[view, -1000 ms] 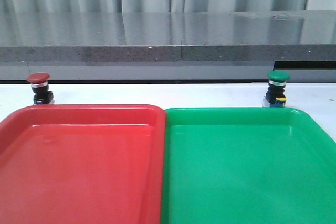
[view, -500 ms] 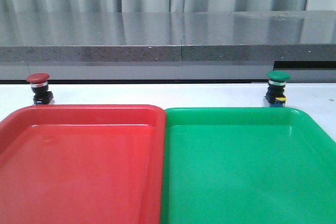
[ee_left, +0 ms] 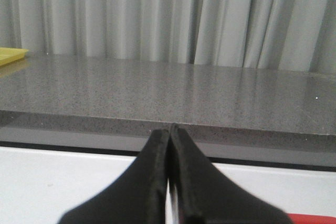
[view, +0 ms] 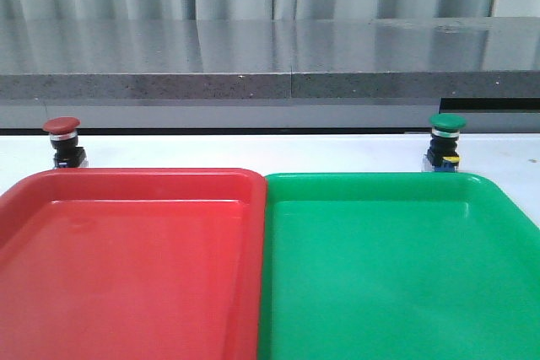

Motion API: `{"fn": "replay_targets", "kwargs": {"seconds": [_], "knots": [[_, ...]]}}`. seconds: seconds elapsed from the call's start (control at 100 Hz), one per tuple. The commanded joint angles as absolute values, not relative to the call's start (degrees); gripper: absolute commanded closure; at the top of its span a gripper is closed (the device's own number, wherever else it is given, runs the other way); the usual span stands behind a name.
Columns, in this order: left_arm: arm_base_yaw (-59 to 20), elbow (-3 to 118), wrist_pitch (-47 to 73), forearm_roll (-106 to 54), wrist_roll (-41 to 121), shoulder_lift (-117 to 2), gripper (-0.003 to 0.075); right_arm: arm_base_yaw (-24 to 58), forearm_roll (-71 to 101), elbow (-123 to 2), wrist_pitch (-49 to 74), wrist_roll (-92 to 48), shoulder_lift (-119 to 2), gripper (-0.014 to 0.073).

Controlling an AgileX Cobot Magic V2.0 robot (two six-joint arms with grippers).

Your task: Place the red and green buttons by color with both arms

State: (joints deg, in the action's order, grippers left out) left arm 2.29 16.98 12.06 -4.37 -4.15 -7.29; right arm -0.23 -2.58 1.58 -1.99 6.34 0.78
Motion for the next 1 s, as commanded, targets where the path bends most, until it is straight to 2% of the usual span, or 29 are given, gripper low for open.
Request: {"fn": "replay_targets", "kwargs": {"seconds": [0.0, 0.25, 0.38, 0.45, 0.52, 0.57, 0.62, 0.69, 0.74, 0.99], "knots": [[1.82, 22.1, 11.61, -4.79, -4.55, -12.42, 0.0741, -0.51, -3.08, 0.51, -6.75, 6.09, 1.85, 0.0658], [1.82, 31.03, 21.06, -4.79, -4.55, -23.77, 0.074, -0.51, -3.08, 0.51, -6.75, 6.09, 1.85, 0.0658], [1.82, 33.07, 20.11, -4.79, -4.55, -29.45, 0.0712, -0.51, -3.08, 0.51, -6.75, 6.09, 1.85, 0.0658], [1.82, 33.15, 18.21, -5.72, -4.55, -31.93, 0.0624, -0.51, -3.08, 0.51, -6.75, 6.09, 1.85, 0.0658], [1.82, 33.15, 16.47, -6.38, -4.55, -34.22, 0.0477, -0.51, -3.08, 0.51, -6.75, 6.09, 1.85, 0.0658], [1.82, 33.15, 14.87, -7.45, -4.55, -35.85, 0.0337, -0.51, -3.08, 0.51, -6.75, 6.09, 1.85, 0.0658], [1.82, 33.15, 13.73, -8.26, -4.55, -37.45, 0.0229, -0.51, -3.08, 0.51, -6.75, 6.09, 1.85, 0.0658], [1.82, 33.31, 13.12, -8.26, -4.55, -39.89, 0.0132, -0.51, -3.08, 0.51, -6.75, 6.09, 1.85, 0.0658], [1.82, 34.08, 13.97, -8.39, -4.55, -41.74, 0.011, -0.51, -3.08, 0.51, -6.75, 6.09, 1.85, 0.0658], [1.82, 41.76, 15.07, -10.58, -4.55, -51.82, 0.0114, -0.51, -3.08, 0.51, -6.75, 6.09, 1.85, 0.0658]]}}
